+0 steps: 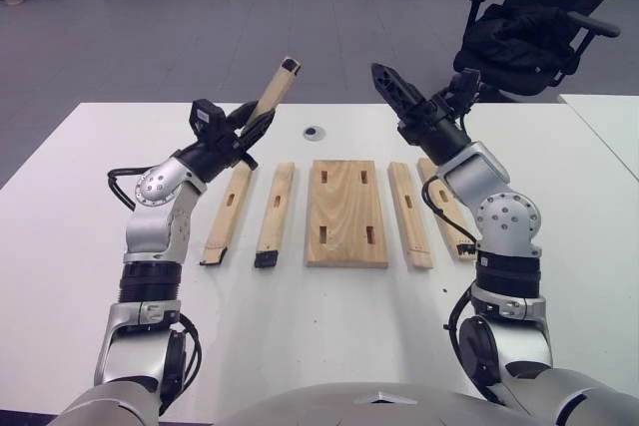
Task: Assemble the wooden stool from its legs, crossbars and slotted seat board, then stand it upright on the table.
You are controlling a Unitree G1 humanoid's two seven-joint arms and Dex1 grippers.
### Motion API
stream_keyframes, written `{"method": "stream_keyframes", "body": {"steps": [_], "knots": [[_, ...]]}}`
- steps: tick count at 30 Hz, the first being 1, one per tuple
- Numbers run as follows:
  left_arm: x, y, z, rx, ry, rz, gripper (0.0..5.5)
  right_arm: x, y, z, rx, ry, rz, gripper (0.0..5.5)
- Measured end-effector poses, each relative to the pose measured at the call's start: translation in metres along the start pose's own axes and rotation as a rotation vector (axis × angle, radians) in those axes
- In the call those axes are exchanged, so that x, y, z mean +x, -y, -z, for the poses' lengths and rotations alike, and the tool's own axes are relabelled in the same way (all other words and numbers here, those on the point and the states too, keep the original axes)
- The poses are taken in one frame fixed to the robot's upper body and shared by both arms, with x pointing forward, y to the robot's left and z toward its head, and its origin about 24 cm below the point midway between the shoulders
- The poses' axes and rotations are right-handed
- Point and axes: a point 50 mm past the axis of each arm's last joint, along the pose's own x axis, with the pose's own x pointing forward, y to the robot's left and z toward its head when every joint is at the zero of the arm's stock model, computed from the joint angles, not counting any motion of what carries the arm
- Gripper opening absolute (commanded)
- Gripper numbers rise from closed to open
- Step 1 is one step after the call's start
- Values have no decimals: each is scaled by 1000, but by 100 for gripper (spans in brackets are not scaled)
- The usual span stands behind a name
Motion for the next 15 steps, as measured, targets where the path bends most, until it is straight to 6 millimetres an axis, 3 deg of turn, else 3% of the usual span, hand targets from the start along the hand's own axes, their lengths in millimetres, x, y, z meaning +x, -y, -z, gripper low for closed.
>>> {"method": "stream_keyframes", "body": {"steps": [15], "knots": [[0, 0, 0, 0, 0, -1, 128, -1, -2, 0, 22, -15, 9, 492]]}}
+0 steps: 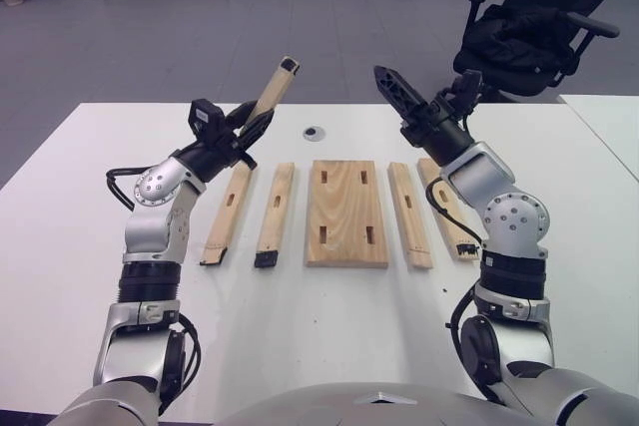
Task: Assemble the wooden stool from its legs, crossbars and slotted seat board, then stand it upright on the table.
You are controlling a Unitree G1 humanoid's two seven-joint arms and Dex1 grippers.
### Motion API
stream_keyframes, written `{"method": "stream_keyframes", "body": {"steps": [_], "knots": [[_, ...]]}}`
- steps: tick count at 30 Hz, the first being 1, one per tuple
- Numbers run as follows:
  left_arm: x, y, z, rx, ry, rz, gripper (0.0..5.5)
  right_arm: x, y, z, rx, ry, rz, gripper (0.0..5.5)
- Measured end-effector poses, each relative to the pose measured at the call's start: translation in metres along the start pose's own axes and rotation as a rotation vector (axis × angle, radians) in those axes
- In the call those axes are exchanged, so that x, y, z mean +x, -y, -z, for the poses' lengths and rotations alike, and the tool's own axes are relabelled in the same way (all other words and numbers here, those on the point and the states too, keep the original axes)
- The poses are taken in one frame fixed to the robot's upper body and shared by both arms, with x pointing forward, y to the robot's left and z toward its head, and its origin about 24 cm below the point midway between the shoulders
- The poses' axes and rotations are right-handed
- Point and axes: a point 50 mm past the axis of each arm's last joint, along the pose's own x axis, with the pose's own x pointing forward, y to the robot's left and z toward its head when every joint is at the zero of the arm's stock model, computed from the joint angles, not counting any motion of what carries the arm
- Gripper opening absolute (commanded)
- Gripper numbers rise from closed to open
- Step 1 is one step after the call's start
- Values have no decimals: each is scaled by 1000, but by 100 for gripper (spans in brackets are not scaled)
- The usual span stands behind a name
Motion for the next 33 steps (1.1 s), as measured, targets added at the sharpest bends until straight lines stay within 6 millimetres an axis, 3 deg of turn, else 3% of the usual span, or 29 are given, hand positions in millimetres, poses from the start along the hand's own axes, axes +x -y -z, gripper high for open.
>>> {"method": "stream_keyframes", "body": {"steps": [20, 22, 23, 24, 25, 33], "knots": [[0, 0, 0, 0, 0, 0, 128, 0, 0, 0, -1, 1, -1, 492], [-3, 4, 8, -41, 4, -59, 128, -39, 46, -18, -120, 46, 225, 492], [-11, 5, 18, -76, -20, -110, 128, -77, 80, -29, -193, 54, 421, 492], [-17, 7, 28, -110, -44, -146, 128, -108, 99, -36, -242, 53, 555, 492], [-19, 10, 33, -132, -57, -161, 128, -120, 105, -41, -274, 61, 604, 492], [-12, 12, 26, -121, -42, -130, 128, -108, 95, -30, -309, 49, 500, 492]]}}
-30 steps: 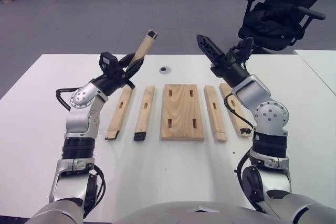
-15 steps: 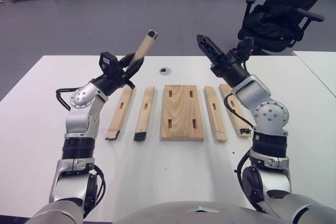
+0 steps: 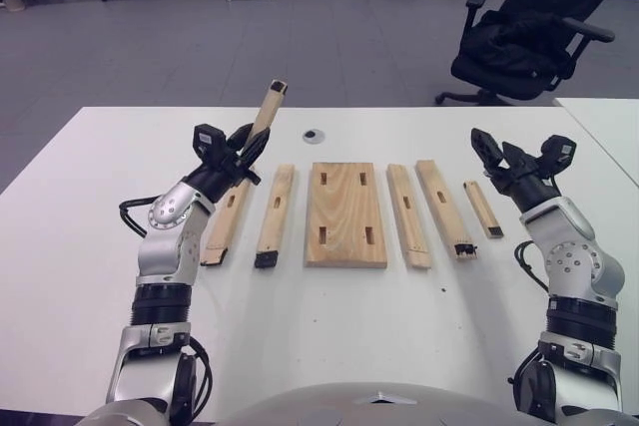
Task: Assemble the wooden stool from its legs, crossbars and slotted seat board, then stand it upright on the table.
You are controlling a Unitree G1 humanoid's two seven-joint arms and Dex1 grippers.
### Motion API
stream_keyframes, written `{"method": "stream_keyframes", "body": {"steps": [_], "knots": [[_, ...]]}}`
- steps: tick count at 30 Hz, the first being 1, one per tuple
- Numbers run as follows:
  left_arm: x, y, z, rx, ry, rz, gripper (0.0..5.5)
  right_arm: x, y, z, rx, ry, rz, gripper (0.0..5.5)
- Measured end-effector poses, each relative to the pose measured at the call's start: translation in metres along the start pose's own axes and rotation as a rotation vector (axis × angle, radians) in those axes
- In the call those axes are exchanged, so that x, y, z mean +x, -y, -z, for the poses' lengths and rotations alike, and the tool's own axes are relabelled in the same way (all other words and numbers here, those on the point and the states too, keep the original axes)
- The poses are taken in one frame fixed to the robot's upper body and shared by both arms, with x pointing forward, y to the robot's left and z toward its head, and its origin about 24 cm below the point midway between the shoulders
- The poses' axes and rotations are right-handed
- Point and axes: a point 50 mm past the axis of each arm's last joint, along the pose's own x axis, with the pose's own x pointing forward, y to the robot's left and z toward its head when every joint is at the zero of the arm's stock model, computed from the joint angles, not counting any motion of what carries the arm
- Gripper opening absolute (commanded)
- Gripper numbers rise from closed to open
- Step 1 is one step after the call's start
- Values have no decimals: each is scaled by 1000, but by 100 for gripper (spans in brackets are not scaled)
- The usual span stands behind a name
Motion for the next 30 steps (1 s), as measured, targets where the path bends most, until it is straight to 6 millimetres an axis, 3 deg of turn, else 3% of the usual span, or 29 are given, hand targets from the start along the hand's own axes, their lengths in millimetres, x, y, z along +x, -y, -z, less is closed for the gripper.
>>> {"method": "stream_keyframes", "body": {"steps": [1, 3, 6, 8, 11, 13, 19, 30], "knots": [[6, 5, -8, 4, 35, 38, 128, 4, -8, 6, 20, -13, -42, 492], [26, 25, -23, -4, 116, 158, 128, 20, -45, 21, 150, -64, -228, 492], [45, 49, -20, 8, 118, 304, 128, 42, -119, 8, 297, -58, -581, 492], [51, 59, -18, -3, 119, 361, 128, 51, -137, 6, 362, -70, -651, 492], [55, 72, -19, -6, 142, 423, 128, 59, -144, 7, 447, -89, -656, 492], [54, 74, -22, 2, 157, 434, 128, 60, -145, 6, 477, -92, -657, 462], [54, 78, -24, 95, 167, 428, 128, 60, -154, 18, 518, -167, -619, 333], [56, 81, -16, 318, 133, 397, 128, 58, -156, 19, 575, -163, -536, 122]]}}
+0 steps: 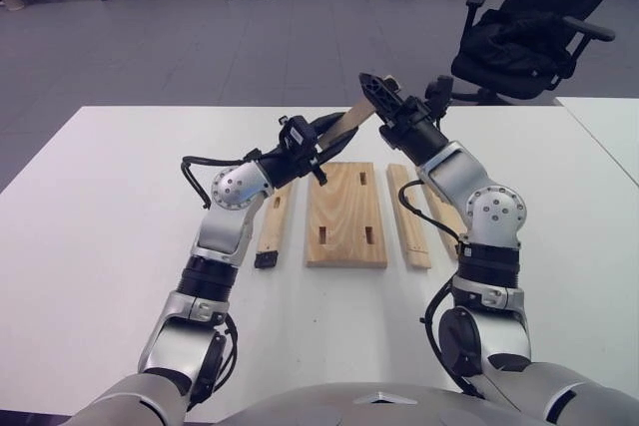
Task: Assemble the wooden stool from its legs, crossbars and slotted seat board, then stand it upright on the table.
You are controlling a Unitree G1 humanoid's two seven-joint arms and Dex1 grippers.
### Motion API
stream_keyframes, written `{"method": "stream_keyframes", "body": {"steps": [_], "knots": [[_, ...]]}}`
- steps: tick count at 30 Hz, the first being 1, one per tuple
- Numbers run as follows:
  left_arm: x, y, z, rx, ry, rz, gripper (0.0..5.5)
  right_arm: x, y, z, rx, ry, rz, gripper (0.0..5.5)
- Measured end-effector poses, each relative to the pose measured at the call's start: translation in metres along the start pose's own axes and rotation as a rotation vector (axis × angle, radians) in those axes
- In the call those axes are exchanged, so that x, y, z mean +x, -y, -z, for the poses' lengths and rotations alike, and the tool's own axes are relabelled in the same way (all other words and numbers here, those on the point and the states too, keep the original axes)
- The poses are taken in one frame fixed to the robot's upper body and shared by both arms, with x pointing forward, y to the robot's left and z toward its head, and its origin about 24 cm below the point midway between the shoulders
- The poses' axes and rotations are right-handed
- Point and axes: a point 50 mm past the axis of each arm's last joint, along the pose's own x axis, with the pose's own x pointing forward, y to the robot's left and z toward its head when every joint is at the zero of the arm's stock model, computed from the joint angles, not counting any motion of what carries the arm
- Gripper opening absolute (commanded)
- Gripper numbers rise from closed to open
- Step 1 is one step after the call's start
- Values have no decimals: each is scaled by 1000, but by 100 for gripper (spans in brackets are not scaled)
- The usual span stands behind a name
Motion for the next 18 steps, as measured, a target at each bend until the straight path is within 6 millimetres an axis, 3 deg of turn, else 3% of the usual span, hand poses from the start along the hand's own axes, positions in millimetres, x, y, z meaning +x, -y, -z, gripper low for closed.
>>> {"method": "stream_keyframes", "body": {"steps": [4, 9, 13, 15, 18], "knots": [[-1, -1, 5, 14, -27, -20, 128, -4, 5, 7, 17, -5, 33, 62], [0, 0, 5, 13, -26, -18, 128, -4, 4, 6, -3, 9, 44, 51], [0, 4, 11, 6, -71, 15, 217, -6, 12, -2, -155, 80, 128, 41], [-2, 7, 15, 18, -109, 39, 263, -26, 31, -11, -301, 135, 253, 40], [-13, 1, 22, 14, -158, 11, 307, -72, 64, -16, -427, 158, 469, 40]]}}
